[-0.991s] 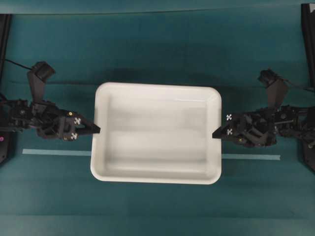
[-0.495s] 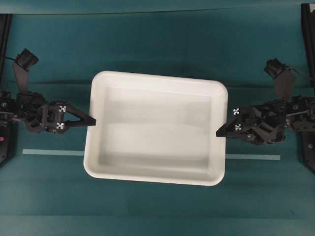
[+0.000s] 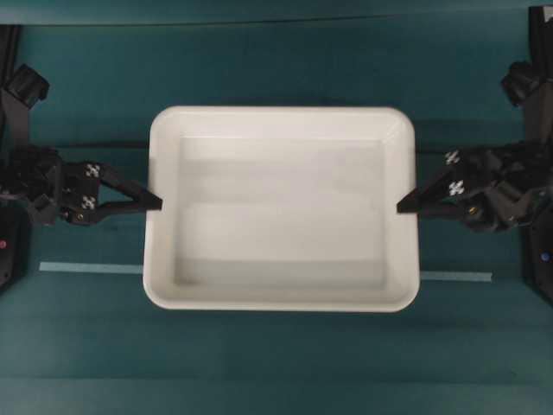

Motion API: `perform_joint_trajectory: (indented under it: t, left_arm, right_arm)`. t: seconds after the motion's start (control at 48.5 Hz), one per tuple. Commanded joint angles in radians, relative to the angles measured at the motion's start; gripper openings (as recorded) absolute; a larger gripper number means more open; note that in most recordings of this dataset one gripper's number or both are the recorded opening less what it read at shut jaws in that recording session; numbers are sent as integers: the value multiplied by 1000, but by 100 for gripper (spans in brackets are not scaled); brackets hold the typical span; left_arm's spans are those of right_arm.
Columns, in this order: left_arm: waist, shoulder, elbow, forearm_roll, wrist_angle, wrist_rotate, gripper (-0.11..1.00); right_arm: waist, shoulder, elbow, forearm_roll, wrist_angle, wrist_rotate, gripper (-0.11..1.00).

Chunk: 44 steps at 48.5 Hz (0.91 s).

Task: Lift the white case with both hands.
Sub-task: 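Lift the tray upward with both grippers holding its rims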

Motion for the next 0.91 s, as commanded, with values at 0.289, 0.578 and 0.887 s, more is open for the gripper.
perform_joint_trajectory:
  t: [0.289,0.578,0.887]
  left_arm:
    - [-6,-9,-130,2,54,-2,6]
    - [-6,-14,-202,3,94,-3,6]
    - [-8,-38,-275,3,167,-6,6]
  right_arm:
    - [-20,-37,-98,0,84,20,12]
    - [-20,-37,-176,0,130,20,12]
    - [-20,-41,-278,0,173,34,11]
